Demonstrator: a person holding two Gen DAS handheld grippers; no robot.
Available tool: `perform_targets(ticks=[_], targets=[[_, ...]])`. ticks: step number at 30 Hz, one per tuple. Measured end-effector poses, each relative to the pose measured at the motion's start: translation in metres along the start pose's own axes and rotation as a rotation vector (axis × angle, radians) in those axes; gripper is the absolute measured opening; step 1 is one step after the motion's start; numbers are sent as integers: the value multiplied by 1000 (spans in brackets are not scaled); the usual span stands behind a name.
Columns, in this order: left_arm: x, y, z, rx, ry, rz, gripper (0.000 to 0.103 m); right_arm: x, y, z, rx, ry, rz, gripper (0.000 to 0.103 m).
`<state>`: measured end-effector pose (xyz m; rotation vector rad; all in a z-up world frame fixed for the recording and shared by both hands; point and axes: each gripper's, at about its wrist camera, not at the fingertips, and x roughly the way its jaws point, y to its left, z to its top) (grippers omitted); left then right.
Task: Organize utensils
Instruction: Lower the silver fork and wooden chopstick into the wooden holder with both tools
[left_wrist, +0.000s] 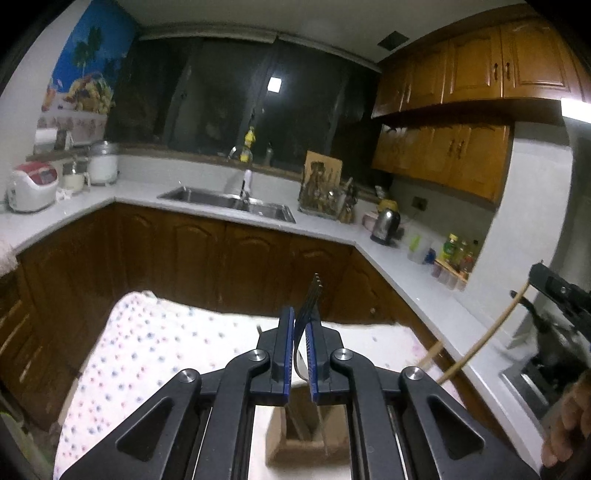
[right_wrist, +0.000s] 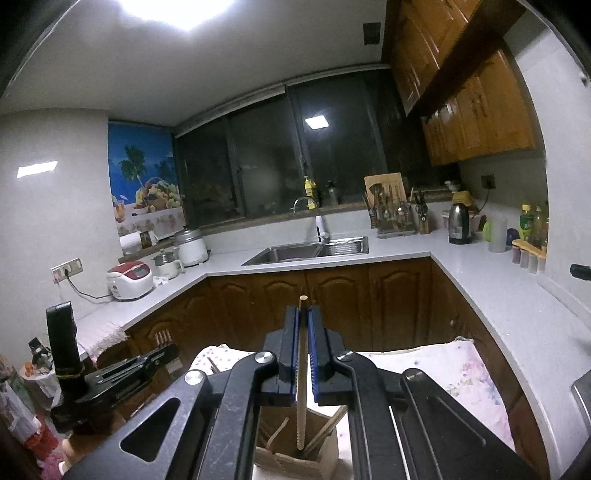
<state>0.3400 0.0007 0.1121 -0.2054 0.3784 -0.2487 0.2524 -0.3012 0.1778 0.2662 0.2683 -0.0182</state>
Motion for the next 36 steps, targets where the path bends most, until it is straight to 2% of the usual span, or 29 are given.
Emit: perform_targets(ticks=[2,8,16,27,32,36], targets=[[12,-4,-7,13,-29,10,5,5,-1,-3,-6,0,-5,5],[44,-4,-42,-14,-40,27,4,20,-13,-15,22,17,3,5],[74,-3,-79,-42,0,42,4,36,-19,-46,39,50,-1,5],[81,-3,-83,-1,81,16,4,54,-42,-90,154,120,-15,5],[81,-4,-85,12,115,12,5,54,-49,-94,175,122,-28,5],[88,-3,-87,-17,164,-14,5,60,-58,-96,217,140,-28,5]])
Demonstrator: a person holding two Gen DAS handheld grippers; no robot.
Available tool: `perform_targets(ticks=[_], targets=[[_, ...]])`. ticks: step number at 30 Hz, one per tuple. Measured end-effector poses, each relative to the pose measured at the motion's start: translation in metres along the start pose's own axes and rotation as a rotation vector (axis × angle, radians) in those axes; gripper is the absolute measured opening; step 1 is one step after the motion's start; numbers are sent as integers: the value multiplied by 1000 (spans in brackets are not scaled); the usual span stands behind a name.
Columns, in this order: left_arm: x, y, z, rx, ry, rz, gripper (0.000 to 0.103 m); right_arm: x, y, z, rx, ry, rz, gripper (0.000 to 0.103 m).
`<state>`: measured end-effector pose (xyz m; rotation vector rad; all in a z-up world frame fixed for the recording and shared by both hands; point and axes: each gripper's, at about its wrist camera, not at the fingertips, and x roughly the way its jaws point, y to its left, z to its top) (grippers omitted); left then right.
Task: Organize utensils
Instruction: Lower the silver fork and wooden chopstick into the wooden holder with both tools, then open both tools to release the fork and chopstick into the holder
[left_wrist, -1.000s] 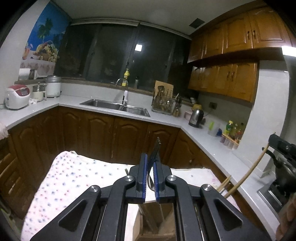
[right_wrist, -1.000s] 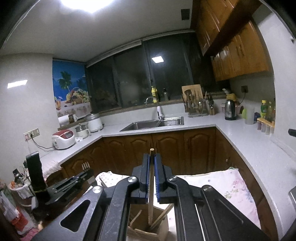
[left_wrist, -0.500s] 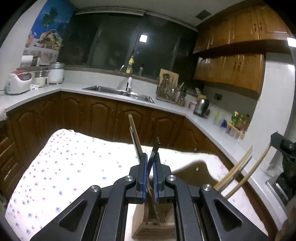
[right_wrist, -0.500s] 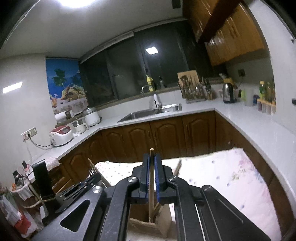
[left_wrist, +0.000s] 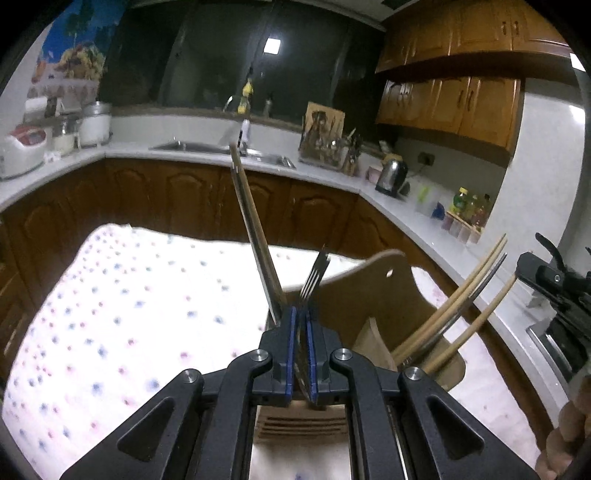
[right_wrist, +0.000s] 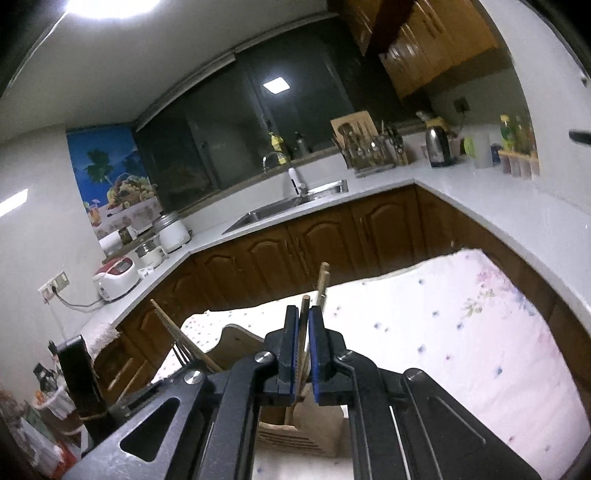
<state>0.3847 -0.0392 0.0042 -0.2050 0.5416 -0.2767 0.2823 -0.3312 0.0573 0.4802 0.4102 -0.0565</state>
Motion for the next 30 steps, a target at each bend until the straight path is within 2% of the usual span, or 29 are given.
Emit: perform_targets(ticks=[14,16,20,21,23,24,25,30], targets=[[-2,3,10,-16,29,-5,5,5,-4,0,3,19,9,6],[-1,2,10,-19,33,-5,5,5,-3,0,1,24,8,10],[-1,2,12,-24,45,-8,6,4,-1,0,3,27,4,11],[-1,2,13,-25,48,-9,7,4,-2,0,9,29,5,14],[-2,2,14,-27,60,-30,12,3,-3,0,20,29,9,28],[-3,1,14,-29,60,-35,15,2,-4,1,22,24,12,41],[-4,0,14,-26,60,-35,17,1,-3,1,21,18,10,45],[-9,-9,14,-12,52,-37,34,-1,-2,1,23,15,16,50]])
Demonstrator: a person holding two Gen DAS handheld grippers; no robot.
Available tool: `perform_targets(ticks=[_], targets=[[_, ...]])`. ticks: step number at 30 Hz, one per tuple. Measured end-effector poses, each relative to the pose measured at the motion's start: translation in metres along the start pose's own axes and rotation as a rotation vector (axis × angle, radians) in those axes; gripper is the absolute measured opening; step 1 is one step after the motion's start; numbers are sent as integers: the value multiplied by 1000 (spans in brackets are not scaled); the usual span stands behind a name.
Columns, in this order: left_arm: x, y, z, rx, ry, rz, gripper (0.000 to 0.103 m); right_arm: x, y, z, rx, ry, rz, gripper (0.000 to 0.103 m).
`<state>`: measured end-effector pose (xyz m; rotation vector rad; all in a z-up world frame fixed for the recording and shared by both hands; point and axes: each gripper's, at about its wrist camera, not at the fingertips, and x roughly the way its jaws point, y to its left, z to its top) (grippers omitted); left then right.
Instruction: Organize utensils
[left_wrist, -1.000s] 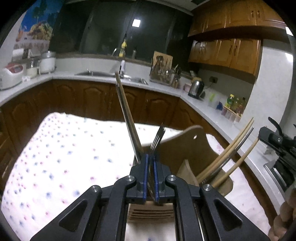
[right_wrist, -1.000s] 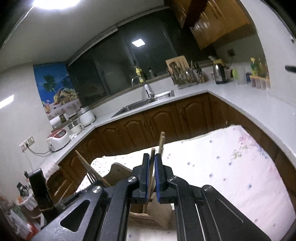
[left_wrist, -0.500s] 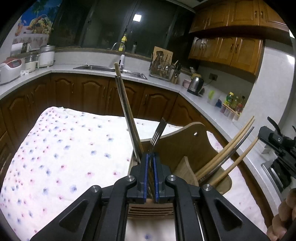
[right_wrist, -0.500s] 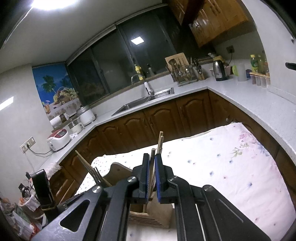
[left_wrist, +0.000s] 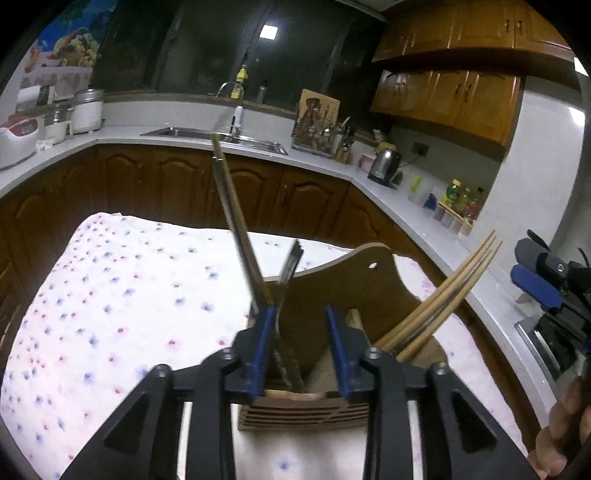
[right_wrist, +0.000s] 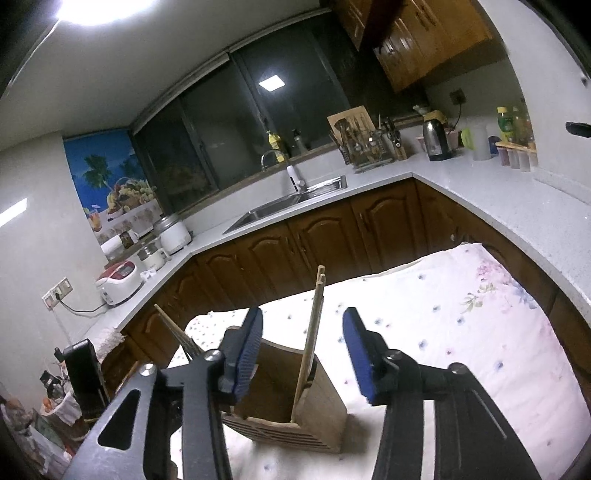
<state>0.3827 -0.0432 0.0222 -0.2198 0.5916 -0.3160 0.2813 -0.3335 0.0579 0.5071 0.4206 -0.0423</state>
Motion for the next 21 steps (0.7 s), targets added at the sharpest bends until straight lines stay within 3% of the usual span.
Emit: perform_targets(ticks=[5,9,14,16,21], targets=[[-5,-3,-2,5,-5,-11,45,-2,-2,0,13,-2,3,50],[-12,-2,-3,-5,-28,3,68,-8,-6,-1,29,-15,14,59],[-22,2,-10,-18,-24,-1,68,-17,-7,-1,39,-20,31,59],[-29,4,-14,-26,-26,3,71,-22,-6,-3,43,-20,44,66],[-54,8,-24,-31,-32,53,88,-37,-1,-13,42,-24,71,75]])
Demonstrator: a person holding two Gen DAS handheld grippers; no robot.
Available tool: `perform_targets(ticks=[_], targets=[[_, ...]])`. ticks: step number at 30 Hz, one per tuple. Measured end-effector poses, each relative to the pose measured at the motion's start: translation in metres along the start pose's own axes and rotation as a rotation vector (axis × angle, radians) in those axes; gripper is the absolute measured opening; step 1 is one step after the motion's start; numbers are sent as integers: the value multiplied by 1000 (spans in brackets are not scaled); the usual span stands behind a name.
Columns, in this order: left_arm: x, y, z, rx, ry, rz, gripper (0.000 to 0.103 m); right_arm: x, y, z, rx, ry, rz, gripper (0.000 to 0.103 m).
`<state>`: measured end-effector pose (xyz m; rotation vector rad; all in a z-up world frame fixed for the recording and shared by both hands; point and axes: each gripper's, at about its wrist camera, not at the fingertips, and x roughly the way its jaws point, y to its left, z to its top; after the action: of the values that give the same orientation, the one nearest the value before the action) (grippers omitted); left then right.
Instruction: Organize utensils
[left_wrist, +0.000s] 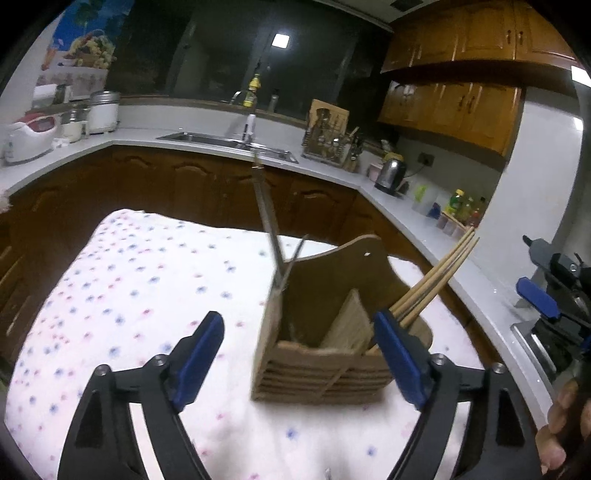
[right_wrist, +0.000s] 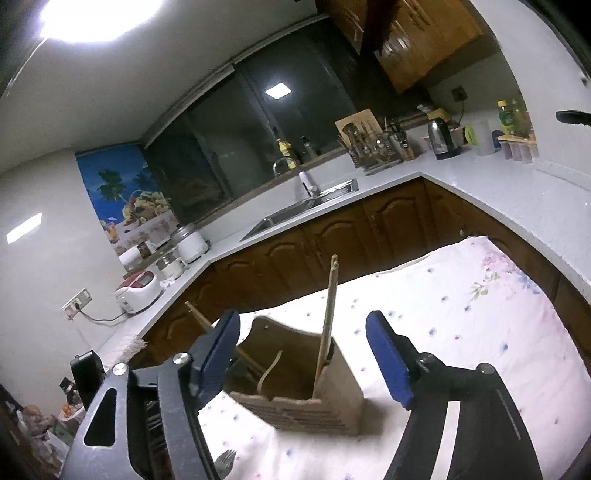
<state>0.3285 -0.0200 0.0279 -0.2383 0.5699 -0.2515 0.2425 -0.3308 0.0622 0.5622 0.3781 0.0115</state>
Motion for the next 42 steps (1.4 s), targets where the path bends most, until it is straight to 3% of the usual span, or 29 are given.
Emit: perform_targets(ticks=[3,7,15,23,24,27,29,33,37,42], targets=[[-15,4,-6,-18,0,26,96,-7,3,-7,9,7,18,85],[-44,8,-20,-42,13,62,99,-20,7,-21,21,22,42,93],[-116,-6,-46,-23,-1,110,99,-60,20,-58,9,36,70,95],[-196,-23,-89,35,-95,173,99,-129,38,-100,-85,-47,47,99],[-205,-24,-94,48,-108,154,99,-137,40,-103,-102,-56,41,100],[-225,-28,-95,85,-114,148,99,-160,51,-97,-173,-96,29,100],[-244,-38,-94,116,-163,152,100,-177,62,-88,-223,-133,6,102],[-261,-37,-114,88,-219,158,102,-206,72,-94,-258,-201,-26,103],[-247,-27,-156,76,-151,186,102,-205,72,-141,-324,-233,-97,103],[-249,-32,-205,144,-194,201,102,-188,59,-195,-334,-220,-156,103]])
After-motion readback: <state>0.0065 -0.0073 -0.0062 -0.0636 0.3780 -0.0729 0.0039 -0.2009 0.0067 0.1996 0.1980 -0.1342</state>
